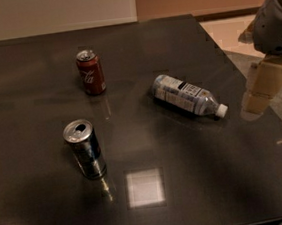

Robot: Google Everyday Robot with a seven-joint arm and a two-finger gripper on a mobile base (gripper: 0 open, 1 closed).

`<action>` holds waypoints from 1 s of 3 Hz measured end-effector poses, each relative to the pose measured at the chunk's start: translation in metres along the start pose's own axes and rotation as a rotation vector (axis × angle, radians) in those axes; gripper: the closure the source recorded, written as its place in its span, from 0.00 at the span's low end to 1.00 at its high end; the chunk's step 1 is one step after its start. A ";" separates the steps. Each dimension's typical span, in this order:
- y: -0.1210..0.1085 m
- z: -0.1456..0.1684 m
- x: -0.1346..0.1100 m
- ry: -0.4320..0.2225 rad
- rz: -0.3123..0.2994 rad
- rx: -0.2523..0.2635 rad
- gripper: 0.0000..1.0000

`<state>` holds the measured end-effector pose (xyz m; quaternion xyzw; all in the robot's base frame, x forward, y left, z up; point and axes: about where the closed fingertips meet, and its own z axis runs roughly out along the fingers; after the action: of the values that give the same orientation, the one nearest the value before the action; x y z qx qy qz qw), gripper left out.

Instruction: Pick blue plastic bottle

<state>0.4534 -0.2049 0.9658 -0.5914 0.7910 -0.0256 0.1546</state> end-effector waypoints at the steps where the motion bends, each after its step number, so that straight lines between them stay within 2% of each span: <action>1: -0.012 0.023 -0.010 0.008 0.061 -0.021 0.00; 3: -0.034 0.077 -0.019 0.034 0.171 -0.070 0.00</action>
Offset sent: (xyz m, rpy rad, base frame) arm 0.0582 0.0225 -0.0649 0.0451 0.1217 -0.1819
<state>0.5106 -0.1866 0.9046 -0.5263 0.8415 0.0053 0.1221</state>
